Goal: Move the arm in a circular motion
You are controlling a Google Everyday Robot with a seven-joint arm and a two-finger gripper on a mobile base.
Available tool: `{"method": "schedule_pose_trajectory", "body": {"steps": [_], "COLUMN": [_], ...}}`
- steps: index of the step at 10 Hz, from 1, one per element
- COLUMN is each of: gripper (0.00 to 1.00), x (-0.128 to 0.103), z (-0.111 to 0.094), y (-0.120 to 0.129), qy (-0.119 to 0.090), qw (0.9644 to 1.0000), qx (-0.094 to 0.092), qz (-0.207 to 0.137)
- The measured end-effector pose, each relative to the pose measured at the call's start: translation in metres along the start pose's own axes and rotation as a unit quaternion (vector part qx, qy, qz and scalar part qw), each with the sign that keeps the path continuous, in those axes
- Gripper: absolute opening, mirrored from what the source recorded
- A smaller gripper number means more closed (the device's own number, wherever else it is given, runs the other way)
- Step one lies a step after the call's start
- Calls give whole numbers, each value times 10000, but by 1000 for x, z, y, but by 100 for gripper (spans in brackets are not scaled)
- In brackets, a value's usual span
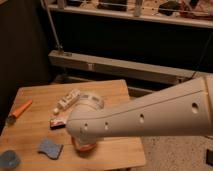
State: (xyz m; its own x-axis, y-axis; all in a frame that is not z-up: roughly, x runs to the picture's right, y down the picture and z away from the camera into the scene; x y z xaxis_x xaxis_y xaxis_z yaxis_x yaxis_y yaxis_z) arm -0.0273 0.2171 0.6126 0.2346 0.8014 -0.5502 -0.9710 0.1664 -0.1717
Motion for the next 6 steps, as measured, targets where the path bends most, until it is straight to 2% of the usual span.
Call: {"method": "schedule_pose_trajectory", "body": {"steps": [1,3,4,5,6], "gripper": [65,65,65,65,65], "x": [-1,-23,-46,-67,-115], "z": [5,20,20,17,5], "y": [-22,-110,-155,-183,-211], "qy": [30,-47,-167,-270,-499], "qw": [9997,9946,9900,9862,9802], "qx": [30,282,485,662,921], "qz": [243,1000,1318,1492,1678]}}
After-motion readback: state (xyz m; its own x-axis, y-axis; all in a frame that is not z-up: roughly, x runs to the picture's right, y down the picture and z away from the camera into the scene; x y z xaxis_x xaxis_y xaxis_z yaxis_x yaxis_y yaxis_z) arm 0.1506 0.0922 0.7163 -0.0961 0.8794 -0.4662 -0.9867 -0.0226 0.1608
